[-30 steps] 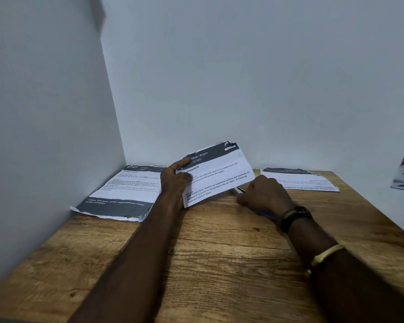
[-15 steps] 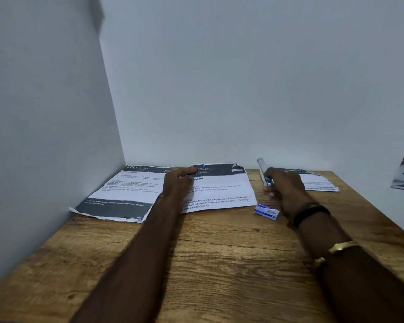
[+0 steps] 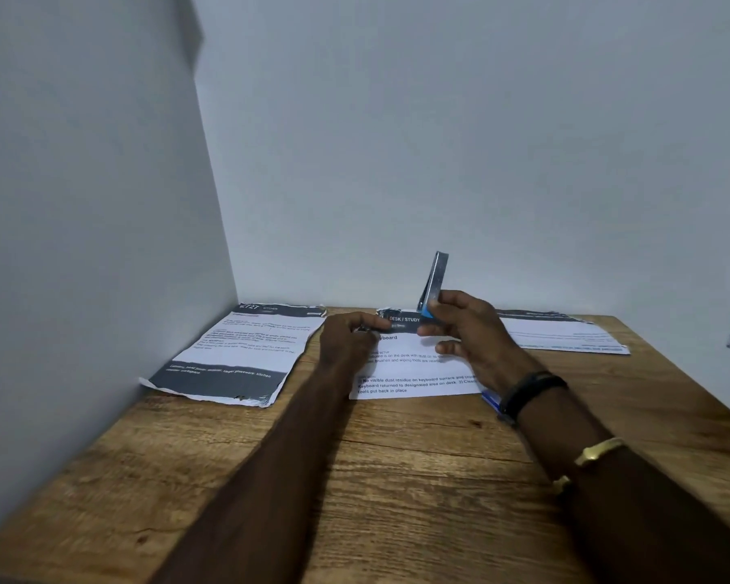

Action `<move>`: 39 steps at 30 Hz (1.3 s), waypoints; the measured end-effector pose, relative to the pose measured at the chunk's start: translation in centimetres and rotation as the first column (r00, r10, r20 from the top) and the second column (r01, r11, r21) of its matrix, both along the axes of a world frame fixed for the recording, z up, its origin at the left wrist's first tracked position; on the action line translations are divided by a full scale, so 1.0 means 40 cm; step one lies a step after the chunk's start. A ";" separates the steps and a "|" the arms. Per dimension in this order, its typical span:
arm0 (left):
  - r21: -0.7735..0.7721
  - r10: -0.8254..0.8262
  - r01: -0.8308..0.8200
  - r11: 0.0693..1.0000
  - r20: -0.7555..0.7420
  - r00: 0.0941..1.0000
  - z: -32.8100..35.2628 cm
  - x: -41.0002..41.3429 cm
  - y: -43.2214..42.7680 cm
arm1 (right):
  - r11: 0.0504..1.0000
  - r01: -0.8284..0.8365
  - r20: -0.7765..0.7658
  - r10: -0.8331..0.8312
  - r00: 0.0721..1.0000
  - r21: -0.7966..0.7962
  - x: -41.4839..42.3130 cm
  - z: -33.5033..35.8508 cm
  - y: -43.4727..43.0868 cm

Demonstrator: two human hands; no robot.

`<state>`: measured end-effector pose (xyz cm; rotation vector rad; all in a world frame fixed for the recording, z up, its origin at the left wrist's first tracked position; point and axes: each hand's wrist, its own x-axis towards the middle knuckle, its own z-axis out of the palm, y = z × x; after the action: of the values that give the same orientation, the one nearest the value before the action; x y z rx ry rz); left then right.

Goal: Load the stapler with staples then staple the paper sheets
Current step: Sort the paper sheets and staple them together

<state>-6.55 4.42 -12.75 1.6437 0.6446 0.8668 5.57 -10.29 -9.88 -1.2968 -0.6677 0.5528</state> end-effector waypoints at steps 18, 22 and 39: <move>0.230 -0.030 0.019 0.973 0.047 0.998 0.001 0.018 -0.013 | 0.998 0.063 0.310 -0.058 0.949 -0.006 -0.008 -0.035 0.075; 0.261 -0.033 0.020 0.965 0.043 0.999 0.008 0.014 -0.020 | 0.992 0.126 0.370 -0.117 0.922 0.002 -0.002 -0.033 0.069; 0.247 -0.053 0.038 0.968 0.051 0.997 0.015 0.010 -0.029 | 0.992 0.107 0.296 -0.123 0.947 0.067 0.003 -0.037 0.067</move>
<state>-6.17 3.25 -12.15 1.8401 0.4713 0.9878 5.71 -7.60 -11.37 -1.3761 -0.8446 0.2423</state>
